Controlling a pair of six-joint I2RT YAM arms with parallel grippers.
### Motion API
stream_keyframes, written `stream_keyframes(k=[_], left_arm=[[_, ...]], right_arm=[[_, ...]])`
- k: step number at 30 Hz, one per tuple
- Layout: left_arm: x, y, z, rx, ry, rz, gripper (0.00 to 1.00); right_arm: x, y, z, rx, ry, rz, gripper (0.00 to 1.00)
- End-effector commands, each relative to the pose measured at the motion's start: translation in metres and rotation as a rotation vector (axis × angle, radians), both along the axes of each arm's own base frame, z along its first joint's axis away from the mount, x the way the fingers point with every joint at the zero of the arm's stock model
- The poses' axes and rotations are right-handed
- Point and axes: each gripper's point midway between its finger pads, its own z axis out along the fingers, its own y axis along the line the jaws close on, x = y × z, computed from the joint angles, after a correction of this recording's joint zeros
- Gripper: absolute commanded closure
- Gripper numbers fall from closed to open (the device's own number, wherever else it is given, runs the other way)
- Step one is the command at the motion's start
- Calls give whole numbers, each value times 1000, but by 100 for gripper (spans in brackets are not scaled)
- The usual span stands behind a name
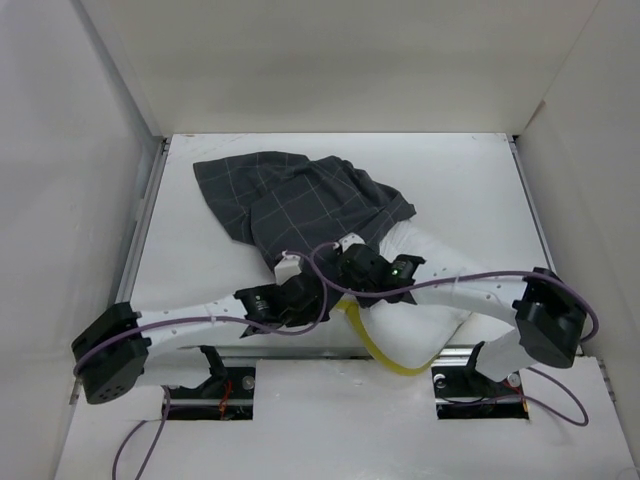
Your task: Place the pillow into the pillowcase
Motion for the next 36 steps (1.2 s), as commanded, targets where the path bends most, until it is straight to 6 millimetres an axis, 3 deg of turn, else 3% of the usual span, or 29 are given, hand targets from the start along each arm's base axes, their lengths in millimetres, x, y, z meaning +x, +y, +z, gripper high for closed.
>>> stream_keyframes(k=[1,3,6,8,16,18,19,21,24,27,31,33,35,36], left_arm=[[13,-10,8,27,-42,0,2],[17,-8,8,47,-54,13,3],[26,-14,17,42,-89,13,3],[30,-18,26,36,-114,4,3],[58,-35,60,15,-254,24,3],[72,-25,66,65,-282,108,13],[72,-14,62,119,-272,135,32],[84,6,68,171,-299,237,47],[95,30,75,240,-335,324,50],[102,25,82,254,-381,272,50],[110,17,97,250,-433,226,63],[117,16,109,246,-455,235,100],[114,8,106,246,-431,175,100],[109,-5,115,212,-442,133,100]], right_arm=[[20,0,20,10,-90,-123,100],[34,3,50,54,-176,-159,100],[43,13,100,154,-256,-133,100],[44,18,122,200,-281,-113,100],[47,32,149,257,-291,-91,100],[47,33,153,267,-297,-91,100],[47,33,153,267,-297,-91,100],[48,31,157,272,-308,-98,100],[47,29,164,284,-321,-92,100],[45,29,173,315,-331,-88,100],[45,28,176,323,-335,-89,100],[47,27,174,319,-344,-97,100],[54,31,185,361,-381,-135,100],[58,35,191,392,-400,-150,100]])
